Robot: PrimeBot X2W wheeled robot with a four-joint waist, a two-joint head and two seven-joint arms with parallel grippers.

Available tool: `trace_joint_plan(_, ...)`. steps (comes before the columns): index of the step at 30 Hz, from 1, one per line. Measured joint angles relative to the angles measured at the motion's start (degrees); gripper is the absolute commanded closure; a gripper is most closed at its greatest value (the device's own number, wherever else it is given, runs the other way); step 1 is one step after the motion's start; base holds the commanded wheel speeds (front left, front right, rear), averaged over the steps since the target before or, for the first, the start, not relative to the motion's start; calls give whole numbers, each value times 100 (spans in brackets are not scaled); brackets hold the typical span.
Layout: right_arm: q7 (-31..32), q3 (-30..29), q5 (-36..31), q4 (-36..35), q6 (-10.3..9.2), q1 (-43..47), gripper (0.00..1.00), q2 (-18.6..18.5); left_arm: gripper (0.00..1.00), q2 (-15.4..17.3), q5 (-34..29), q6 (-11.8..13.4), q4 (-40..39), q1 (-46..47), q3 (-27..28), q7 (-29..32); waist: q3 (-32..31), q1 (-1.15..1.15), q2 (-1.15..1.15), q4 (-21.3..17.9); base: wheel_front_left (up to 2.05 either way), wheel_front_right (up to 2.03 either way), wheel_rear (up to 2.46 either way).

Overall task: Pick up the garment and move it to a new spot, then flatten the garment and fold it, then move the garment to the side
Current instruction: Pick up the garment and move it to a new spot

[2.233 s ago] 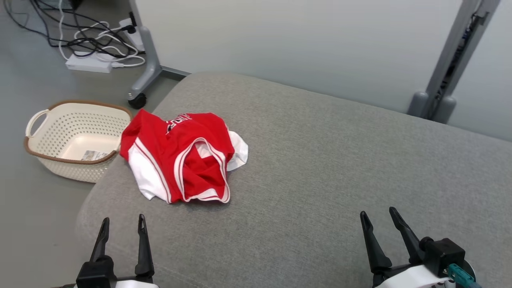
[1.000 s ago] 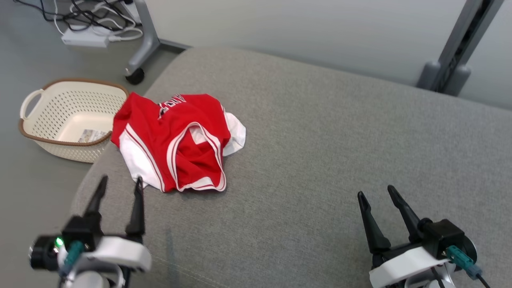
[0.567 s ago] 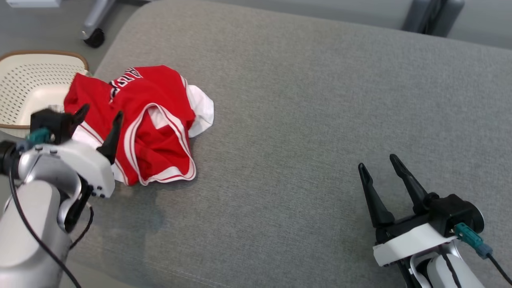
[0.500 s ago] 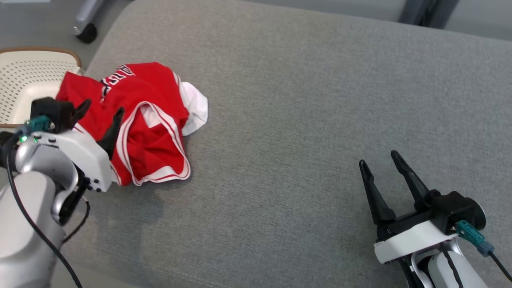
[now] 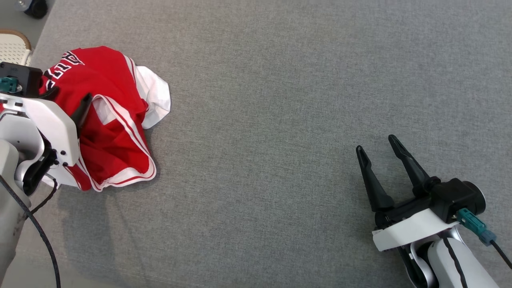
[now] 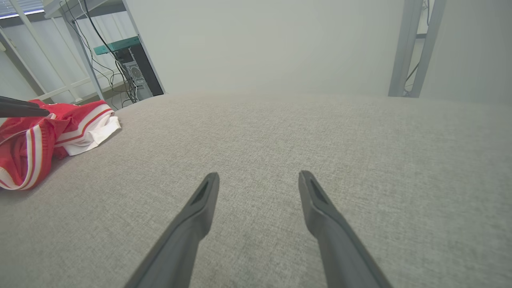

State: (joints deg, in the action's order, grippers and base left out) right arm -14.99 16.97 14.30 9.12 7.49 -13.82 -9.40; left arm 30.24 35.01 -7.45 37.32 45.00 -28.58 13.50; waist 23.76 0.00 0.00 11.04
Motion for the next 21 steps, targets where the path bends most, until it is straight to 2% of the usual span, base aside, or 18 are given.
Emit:
trace_joint_plan(14, -1, -9, 1, -59, 0, -87, 0, -33, 0, -194, 44, 0, 1229, 624, -483, -447, 228, 0, 0, -147, 0, 0, 0)
trace_joint_plan(15, -1, -18, 0, -59, 0, -90, 0, -33, 31, -214, 64, 0, 1285, 654, -520, -470, 235, 0, 0, -142, 0, 0, 0)
trace_joint_plan(16, -1, -19, 0, -59, 0, -90, 0, -32, 31, -224, 87, 0, 1336, 689, -549, -495, 239, 0, 0, -138, 0, 0, 0)
trace_joint_plan(17, -1, -20, 0, -58, 0, -91, 0, -32, 80, -230, 92, 0, 1379, 722, -568, -533, 242, 0, 0, -132, 0, 0, 0)
trace_joint_plan(18, -1, -19, 0, -55, 0, -91, 0, -32, 100, -236, 103, 0, 1433, 750, -577, -577, 244, 0, 0, -127, 0, 0, 0)
trace_joint_plan(21, -1, -5, 0, -37, 0, -95, 0, -26, 100, -263, 158, 0, 1569, 825, -614, -719, 238, 0, 0, -116, 0, 0, 0)
